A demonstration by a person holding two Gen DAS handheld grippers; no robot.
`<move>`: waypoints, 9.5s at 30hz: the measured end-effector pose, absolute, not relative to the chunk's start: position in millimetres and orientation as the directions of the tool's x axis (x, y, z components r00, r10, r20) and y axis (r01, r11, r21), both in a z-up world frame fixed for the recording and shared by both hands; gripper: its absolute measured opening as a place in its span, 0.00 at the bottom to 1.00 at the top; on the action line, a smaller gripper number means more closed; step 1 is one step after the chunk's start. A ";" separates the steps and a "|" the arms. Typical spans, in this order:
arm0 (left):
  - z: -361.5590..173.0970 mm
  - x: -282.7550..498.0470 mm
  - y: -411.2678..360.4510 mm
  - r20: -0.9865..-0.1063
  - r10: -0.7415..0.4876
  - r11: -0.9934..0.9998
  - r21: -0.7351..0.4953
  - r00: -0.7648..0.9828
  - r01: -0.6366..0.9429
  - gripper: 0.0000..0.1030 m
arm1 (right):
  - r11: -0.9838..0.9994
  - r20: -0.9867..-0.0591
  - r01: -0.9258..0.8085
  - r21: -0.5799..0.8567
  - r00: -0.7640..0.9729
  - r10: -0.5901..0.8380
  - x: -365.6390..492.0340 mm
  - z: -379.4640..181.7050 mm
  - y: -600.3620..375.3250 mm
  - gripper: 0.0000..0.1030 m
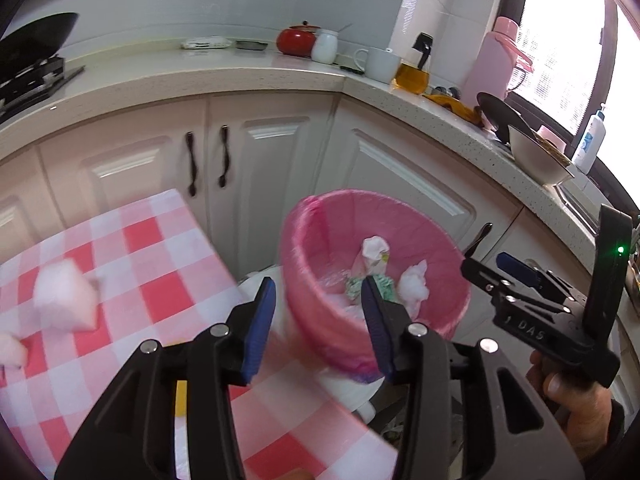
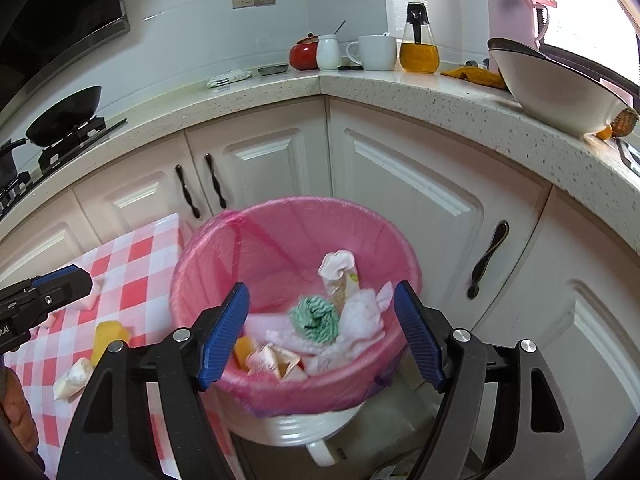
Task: Collect trash
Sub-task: 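Open both grippers to drop the cup and tissue into the bin, then move both grippers back over the table toward the remaining trash, then grasp a white paper packet with the right gripper while the left grasps a white foam block, then carry the foam block and paper packet over the pink bin, then open both grippers to drop the foam block and packet into the bin, then move both grippers back over the table toward the remaining trash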
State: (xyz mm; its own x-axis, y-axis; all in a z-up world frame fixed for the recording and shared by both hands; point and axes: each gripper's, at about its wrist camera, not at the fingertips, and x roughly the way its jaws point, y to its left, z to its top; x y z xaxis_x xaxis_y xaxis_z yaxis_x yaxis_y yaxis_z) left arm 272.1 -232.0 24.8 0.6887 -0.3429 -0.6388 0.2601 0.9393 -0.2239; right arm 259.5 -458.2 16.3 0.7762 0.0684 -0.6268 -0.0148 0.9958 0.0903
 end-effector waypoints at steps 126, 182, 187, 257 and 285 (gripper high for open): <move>-34.6 213.2 40.8 -0.756 0.018 0.985 -0.098 0.655 -0.141 0.80 | 0.937 -0.770 -0.335 0.104 0.568 0.289 189.5 -43.5 -177.6 0.31; 50.5 305.5 -256.8 -0.659 -0.273 0.938 -0.020 0.701 0.346 0.81 | 0.995 -0.646 -0.036 0.091 0.759 0.087 291.4 33.1 -442.6 0.32; 47.1 321.5 -277.3 -0.657 -0.319 0.926 -0.062 0.683 0.373 0.81 | 0.995 -0.649 -0.031 0.093 0.756 0.084 307.5 31.9 -459.6 0.32; 18.5 219.1 -69.2 -0.647 -0.133 0.989 -0.137 0.751 0.057 0.81 | 0.975 -0.644 -0.199 0.097 0.735 0.214 209.4 19.7 -331.3 0.82; -29.1 276.3 -13.0 -0.720 -0.106 0.989 -0.151 0.685 -0.005 0.79 | 0.950 -0.775 -0.300 0.082 0.581 0.250 263.1 -57.2 -207.6 0.82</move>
